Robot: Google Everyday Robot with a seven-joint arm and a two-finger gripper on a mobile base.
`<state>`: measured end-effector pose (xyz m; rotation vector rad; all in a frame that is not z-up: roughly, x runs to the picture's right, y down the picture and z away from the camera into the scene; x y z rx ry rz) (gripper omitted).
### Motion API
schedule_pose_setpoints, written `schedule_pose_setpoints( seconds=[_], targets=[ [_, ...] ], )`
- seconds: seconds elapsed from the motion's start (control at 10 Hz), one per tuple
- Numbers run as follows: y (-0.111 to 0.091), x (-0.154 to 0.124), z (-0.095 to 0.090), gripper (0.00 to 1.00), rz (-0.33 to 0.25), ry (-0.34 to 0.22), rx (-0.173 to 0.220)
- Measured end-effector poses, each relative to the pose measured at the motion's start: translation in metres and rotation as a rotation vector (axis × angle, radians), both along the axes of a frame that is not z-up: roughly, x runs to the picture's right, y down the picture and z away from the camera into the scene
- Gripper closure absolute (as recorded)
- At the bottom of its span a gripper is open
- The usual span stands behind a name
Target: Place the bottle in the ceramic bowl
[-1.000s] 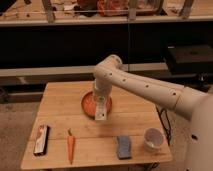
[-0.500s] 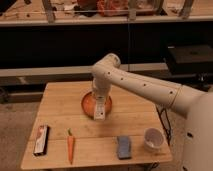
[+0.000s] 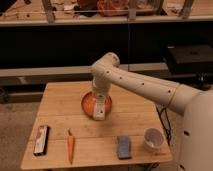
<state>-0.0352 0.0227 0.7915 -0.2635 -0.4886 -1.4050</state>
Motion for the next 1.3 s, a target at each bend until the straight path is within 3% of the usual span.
schedule_pose_setpoints(
  seconds=[1.3],
  targets=[
    [-0.0071,0.0031,0.0074,0.97,0.019,0.047,0.009]
  ],
)
